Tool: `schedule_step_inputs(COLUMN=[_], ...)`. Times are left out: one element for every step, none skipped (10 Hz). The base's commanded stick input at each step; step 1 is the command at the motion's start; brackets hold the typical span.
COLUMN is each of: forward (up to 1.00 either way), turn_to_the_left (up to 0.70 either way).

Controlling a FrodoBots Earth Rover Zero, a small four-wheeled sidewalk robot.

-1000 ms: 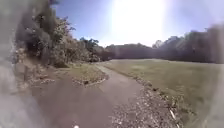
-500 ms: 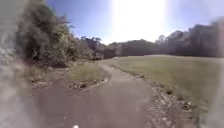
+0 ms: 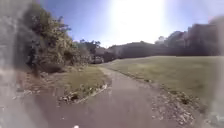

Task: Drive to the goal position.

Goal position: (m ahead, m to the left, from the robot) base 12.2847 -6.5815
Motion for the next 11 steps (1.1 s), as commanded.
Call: schedule_step_inputs(forward=[1.00,1.00,1.00,1.00,1.00,1.00,1.00,1.00,1.00,1.00,1.00], turn_to_the_left=[-0.40,-0.38,-0.11,0.03,0.07,0.00,0.01,0.00,0.00,0.03,0.09])
